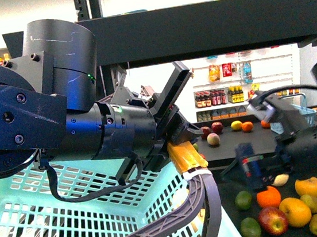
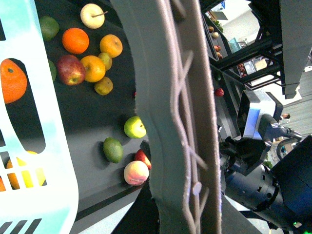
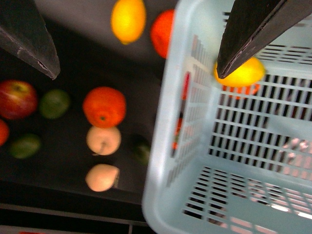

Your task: Pick lemon from shelf

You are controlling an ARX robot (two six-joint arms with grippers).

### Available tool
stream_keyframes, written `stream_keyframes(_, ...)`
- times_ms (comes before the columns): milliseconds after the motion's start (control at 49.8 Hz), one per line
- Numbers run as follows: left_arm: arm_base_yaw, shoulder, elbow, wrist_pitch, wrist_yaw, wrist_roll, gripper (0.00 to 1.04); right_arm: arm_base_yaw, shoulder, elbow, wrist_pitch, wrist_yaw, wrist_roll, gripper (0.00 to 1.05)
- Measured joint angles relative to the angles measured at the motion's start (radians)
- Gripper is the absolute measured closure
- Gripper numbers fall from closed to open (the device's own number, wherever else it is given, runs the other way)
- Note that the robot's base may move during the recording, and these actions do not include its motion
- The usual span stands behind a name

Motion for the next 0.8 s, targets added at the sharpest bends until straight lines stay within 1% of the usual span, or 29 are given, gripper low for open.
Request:
stream_keyframes(120, 0.0, 0.0, 0.0, 0.0, -0.002, 0.0, 0.97, -0.045, 0.043, -0.04, -0.002, 0.058, -0.078, 0.08)
stream_keyframes(321, 0.0, 0.0, 0.0, 0.0, -0.001, 0.0, 0.97, -0.048, 0.208, -0.092, 0.016, 0.132, -0.142, 0.08)
stream_keyframes(442, 0.0, 0.0, 0.0, 0.0, -0.005, 0.0, 0.97, -0.027, 0.312, -0.094, 0.023, 0.169, -0.155, 0.08)
stream_keyframes(542, 0.0, 0.0, 0.0, 0.0, -0.004, 0.001, 0.97, 0.007, 0.383, -0.082, 0.024, 0.203, -0.163, 0.08)
stream_keyframes(723, -0.001, 0.0, 0.0, 0.0, -0.003, 0.0, 0.97, 0.078, 0.52, 0.027, 0.023, 0.268, -0.138, 0.08)
stream_keyframes(803, -0.001, 0.0, 0.0, 0.0, -0.004, 0.0, 0.97, 0.094, 0.56, 0.062, 0.025, 0.283, -0.128, 0.08)
